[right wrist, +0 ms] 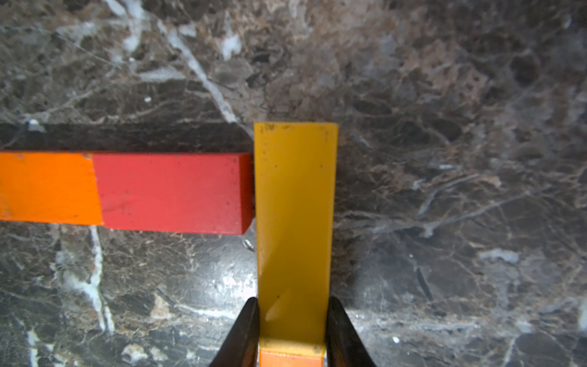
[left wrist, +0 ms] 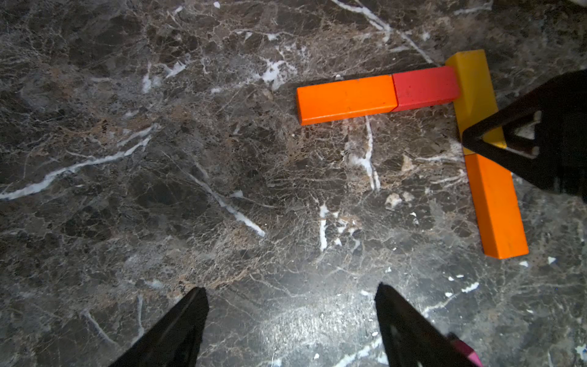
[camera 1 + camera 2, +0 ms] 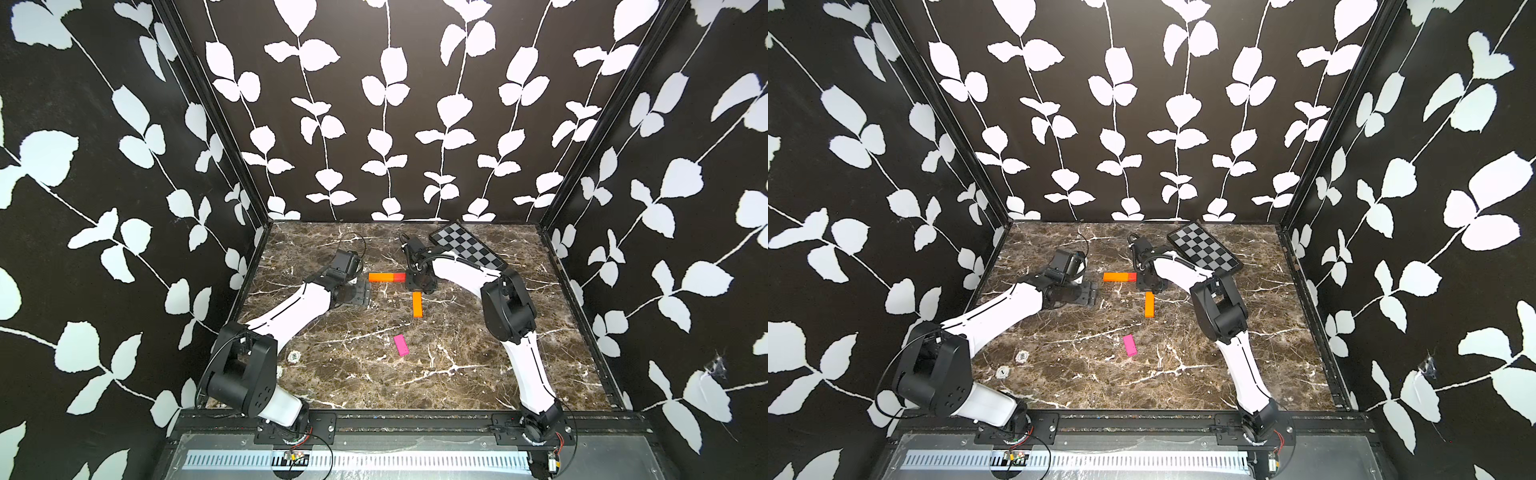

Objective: Assemble the number 7 with building blocks
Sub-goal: Adjust the building block at the center of the board.

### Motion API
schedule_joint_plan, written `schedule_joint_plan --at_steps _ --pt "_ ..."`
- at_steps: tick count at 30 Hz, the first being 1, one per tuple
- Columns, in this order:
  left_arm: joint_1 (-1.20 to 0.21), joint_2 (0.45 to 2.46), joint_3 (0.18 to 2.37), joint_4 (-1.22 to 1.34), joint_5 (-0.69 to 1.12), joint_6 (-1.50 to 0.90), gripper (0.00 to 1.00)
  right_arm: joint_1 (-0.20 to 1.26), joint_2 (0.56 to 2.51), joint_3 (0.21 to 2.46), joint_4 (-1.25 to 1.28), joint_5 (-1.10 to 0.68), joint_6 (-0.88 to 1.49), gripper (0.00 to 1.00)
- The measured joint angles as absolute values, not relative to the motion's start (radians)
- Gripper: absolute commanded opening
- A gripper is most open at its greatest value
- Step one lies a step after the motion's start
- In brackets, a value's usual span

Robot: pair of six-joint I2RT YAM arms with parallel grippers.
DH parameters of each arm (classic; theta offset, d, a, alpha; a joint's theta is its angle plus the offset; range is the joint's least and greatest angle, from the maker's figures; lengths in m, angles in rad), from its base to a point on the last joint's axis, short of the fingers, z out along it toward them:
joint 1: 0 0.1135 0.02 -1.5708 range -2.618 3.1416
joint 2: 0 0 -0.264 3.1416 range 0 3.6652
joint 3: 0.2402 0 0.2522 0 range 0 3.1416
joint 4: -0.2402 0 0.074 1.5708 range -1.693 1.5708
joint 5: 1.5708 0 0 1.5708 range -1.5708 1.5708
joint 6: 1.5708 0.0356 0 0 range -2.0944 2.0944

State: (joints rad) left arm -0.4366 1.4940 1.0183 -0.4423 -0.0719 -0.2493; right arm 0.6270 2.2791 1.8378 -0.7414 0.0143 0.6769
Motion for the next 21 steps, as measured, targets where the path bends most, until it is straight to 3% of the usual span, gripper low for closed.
schedule_joint_plan --at_steps 21 --pt "-0.437 1.494 1.018 -0.442 -0.072 -0.249 0.85 0.63 2.285 1.847 -0.746 0.006 0.665 0.32"
